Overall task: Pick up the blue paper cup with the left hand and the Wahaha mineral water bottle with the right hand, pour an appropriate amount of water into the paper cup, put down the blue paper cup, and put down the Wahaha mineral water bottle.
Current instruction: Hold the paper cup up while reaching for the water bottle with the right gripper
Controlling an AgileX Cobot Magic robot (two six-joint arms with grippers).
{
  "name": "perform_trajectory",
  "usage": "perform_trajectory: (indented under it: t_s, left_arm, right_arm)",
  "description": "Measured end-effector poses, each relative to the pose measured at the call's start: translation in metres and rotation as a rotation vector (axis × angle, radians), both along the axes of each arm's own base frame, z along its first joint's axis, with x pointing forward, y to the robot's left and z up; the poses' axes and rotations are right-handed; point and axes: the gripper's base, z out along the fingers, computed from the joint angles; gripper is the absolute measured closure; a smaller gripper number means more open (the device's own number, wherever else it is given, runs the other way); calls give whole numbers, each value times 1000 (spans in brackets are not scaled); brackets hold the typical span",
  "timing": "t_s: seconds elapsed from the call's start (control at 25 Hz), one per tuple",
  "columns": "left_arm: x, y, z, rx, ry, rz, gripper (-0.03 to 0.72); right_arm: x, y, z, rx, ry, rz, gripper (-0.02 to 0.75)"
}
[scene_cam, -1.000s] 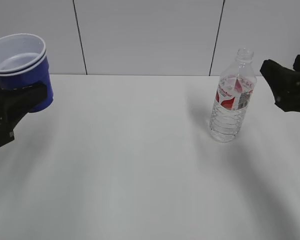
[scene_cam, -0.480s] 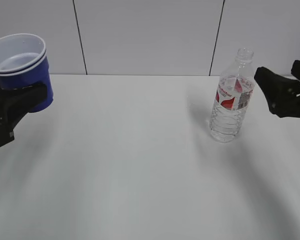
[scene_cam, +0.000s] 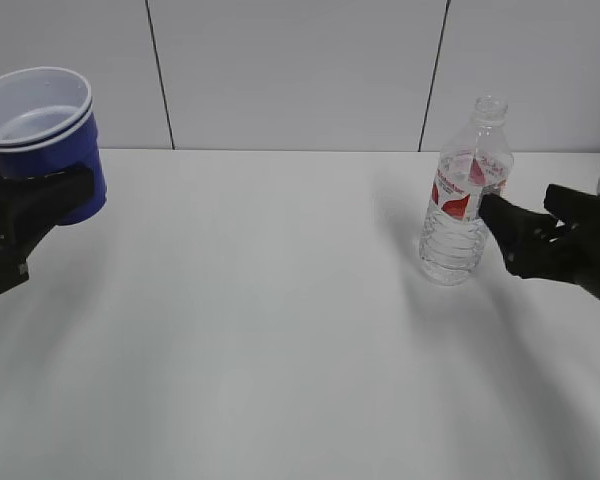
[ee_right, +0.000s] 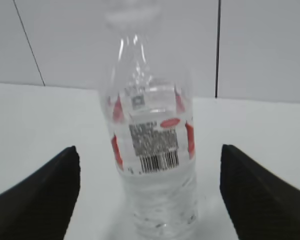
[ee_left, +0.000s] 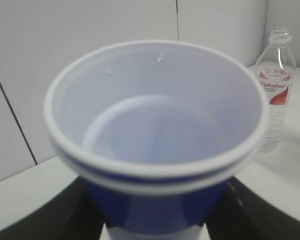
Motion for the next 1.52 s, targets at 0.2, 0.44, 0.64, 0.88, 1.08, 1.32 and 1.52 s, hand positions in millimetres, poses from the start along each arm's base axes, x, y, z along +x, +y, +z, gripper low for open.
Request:
perform_trajectory:
  t_s: [0.2, 0.44, 0.64, 0.88, 1.08, 1.32, 1.52]
  left_arm:
    - [0, 0, 0, 0, 0, 0, 261]
    - [0, 0, 0, 0, 0, 0, 261]
    - [0, 0, 0, 1, 0, 0, 261]
    - [0, 0, 0, 1, 0, 0, 261]
    - [0, 0, 0, 1, 0, 0, 261]
    - [0, 0, 0, 1, 0, 0, 261]
    - [0, 0, 0, 1, 0, 0, 261]
  right_arm:
    - [8, -1, -22, 0, 75, -14, 76]
    - [18, -1, -33, -4, 93, -16, 76]
    - [31, 0, -34, -4, 75, -16, 77]
    - [42, 0, -37, -3, 63, -16, 77]
    - [50, 3, -37, -11, 46, 14, 77]
    - [53, 6, -43, -16, 51, 48, 80]
    - [53, 7, -45, -3, 61, 64, 87]
